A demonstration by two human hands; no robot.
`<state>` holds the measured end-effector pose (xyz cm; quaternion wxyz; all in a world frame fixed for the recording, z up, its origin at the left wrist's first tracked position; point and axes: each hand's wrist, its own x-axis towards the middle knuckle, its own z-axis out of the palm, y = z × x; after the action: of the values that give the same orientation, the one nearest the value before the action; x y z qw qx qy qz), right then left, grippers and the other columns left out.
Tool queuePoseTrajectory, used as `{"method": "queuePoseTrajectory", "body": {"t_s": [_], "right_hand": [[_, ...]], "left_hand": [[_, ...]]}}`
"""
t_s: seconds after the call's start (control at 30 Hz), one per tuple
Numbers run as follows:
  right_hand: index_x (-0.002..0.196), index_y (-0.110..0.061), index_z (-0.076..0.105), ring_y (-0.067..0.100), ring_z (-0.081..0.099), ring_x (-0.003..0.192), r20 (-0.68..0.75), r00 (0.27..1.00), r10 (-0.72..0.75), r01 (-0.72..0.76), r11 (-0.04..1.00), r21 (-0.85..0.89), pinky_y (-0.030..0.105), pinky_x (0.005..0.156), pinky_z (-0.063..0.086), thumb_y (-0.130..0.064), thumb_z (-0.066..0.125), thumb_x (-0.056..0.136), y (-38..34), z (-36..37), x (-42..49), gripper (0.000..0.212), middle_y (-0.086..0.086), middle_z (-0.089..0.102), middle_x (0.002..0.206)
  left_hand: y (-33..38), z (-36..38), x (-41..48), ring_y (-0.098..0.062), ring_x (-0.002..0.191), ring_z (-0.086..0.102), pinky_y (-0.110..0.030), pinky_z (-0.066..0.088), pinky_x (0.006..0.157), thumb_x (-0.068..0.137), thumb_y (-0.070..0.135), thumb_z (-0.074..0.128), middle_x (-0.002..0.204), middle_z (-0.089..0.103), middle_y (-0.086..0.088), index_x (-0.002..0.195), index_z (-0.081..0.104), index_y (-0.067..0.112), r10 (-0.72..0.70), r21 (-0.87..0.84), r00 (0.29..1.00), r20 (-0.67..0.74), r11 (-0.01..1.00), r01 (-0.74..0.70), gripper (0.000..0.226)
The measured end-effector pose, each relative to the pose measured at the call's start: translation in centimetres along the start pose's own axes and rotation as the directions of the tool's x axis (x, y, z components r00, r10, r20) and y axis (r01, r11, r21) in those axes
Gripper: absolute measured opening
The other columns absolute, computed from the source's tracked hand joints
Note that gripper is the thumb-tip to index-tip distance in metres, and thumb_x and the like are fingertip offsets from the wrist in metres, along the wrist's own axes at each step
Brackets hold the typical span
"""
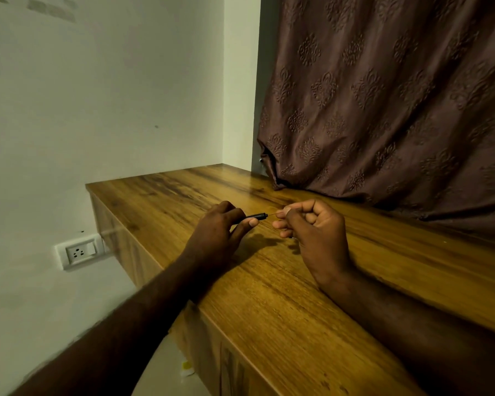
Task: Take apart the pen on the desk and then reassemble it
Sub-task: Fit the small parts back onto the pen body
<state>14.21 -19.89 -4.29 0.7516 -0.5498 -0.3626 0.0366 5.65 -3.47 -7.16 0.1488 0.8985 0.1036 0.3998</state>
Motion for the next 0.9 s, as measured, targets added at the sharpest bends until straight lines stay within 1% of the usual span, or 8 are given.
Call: {"method": "queuePoseTrajectory", "body": {"t_s": [0.07, 0.17, 0.3, 0.37, 0.5, 0.63, 0.8, 0.9], "right_hand": [[0.084, -0.006, 0.064, 0.024, 0.072, 0.071, 0.01, 1.0, -0.001, 0.001, 1.0, 0.001, 0.025, 0.055, 0.055, -0.003, 0.061, 0.089, 0.1, 0.0, 0.0, 0.006, 0.014, 0.074, 0.081], [0.085, -0.004, 0.063, 0.023, 0.071, 0.07, 0.023, 1.0, 0.001, -0.001, 1.0, -0.001, 0.024, 0.055, 0.055, -0.003, 0.061, 0.09, 0.2, -0.1, 0.0, 0.006, 0.016, 0.073, 0.081], [0.09, 0.002, 0.063, 0.01, 0.067, 0.059, 0.061, 0.998, 0.028, -0.026, 0.999, -0.029, 0.018, 0.048, 0.049, -0.004, 0.059, 0.092, 0.1, -0.2, -0.1, 0.008, 0.019, 0.072, 0.084], [0.091, 0.0, 0.064, 0.007, 0.066, 0.056, 0.074, 0.996, 0.049, -0.045, 0.997, -0.057, 0.016, 0.044, 0.046, -0.006, 0.06, 0.092, 0.2, -0.2, -0.1, 0.008, 0.018, 0.073, 0.086], [0.088, -0.008, 0.066, 0.016, 0.069, 0.064, 0.098, 0.992, 0.077, -0.07, 0.995, -0.07, 0.021, 0.05, 0.05, -0.008, 0.061, 0.092, 0.5, -0.2, 0.1, 0.007, 0.015, 0.074, 0.087], [0.093, -0.004, 0.068, 0.004, 0.063, 0.053, 0.131, 0.985, 0.109, -0.092, 0.987, -0.128, 0.017, 0.044, 0.045, -0.013, 0.06, 0.093, 0.7, -0.4, 0.1, 0.012, 0.014, 0.073, 0.082], [0.09, -0.009, 0.068, 0.012, 0.066, 0.058, 0.159, 0.983, 0.095, -0.071, 0.986, -0.15, 0.024, 0.049, 0.049, -0.01, 0.062, 0.091, 1.1, -0.4, 0.1, 0.007, 0.01, 0.074, 0.081], [0.092, -0.008, 0.068, 0.012, 0.062, 0.053, 0.166, 0.979, 0.115, -0.087, 0.982, -0.167, 0.024, 0.045, 0.046, -0.012, 0.064, 0.09, 1.1, -0.5, 0.2, 0.006, 0.007, 0.074, 0.077]], "left_hand": [[0.1, -0.1, 0.0, -0.011, 0.079, 0.048, -0.028, 0.039, 0.066, 0.09, 0.056, 0.038, 0.088, 0.05, 0.002, 0.097, 0.067, 0.019, -0.001, -0.005, 1.0, 0.01, 1.0, 0.001, 0.048], [0.0, 0.0, 0.0, -0.011, 0.078, 0.048, -0.028, 0.039, 0.066, 0.092, 0.054, 0.042, 0.086, 0.049, 0.003, 0.096, 0.067, 0.021, 0.009, -0.017, 1.0, 0.006, 1.0, -0.009, 0.042], [0.1, 0.0, 0.0, -0.011, 0.079, 0.047, -0.028, 0.04, 0.068, 0.09, 0.054, 0.04, 0.086, 0.049, 0.004, 0.098, 0.068, 0.02, 0.0, -0.011, 1.0, 0.014, 1.0, 0.0, 0.045], [0.1, 0.0, 0.0, -0.01, 0.079, 0.047, -0.028, 0.04, 0.068, 0.09, 0.054, 0.04, 0.086, 0.05, 0.003, 0.097, 0.067, 0.02, 0.004, -0.01, 1.0, 0.012, 1.0, -0.004, 0.045], [0.1, 0.0, 0.0, -0.011, 0.079, 0.048, -0.029, 0.042, 0.068, 0.09, 0.053, 0.041, 0.086, 0.051, 0.001, 0.097, 0.067, 0.018, 0.008, -0.016, 1.0, 0.015, 1.0, -0.008, 0.044], [0.2, 0.0, 0.0, -0.012, 0.078, 0.049, -0.03, 0.042, 0.068, 0.089, 0.059, 0.039, 0.086, 0.052, 0.0, 0.097, 0.068, 0.018, 0.015, -0.017, 1.0, 0.009, 1.0, -0.015, 0.051], [0.2, 0.0, 0.0, -0.011, 0.077, 0.048, -0.029, 0.04, 0.067, 0.087, 0.06, 0.035, 0.085, 0.052, 0.002, 0.096, 0.068, 0.019, 0.018, -0.007, 1.0, 0.011, 1.0, -0.018, 0.053], [0.3, 0.0, 0.0, -0.011, 0.076, 0.048, -0.027, 0.037, 0.065, 0.089, 0.056, 0.04, 0.084, 0.05, 0.003, 0.096, 0.068, 0.019, 0.029, 0.01, 0.999, 0.015, 1.0, -0.029, 0.047]]}}
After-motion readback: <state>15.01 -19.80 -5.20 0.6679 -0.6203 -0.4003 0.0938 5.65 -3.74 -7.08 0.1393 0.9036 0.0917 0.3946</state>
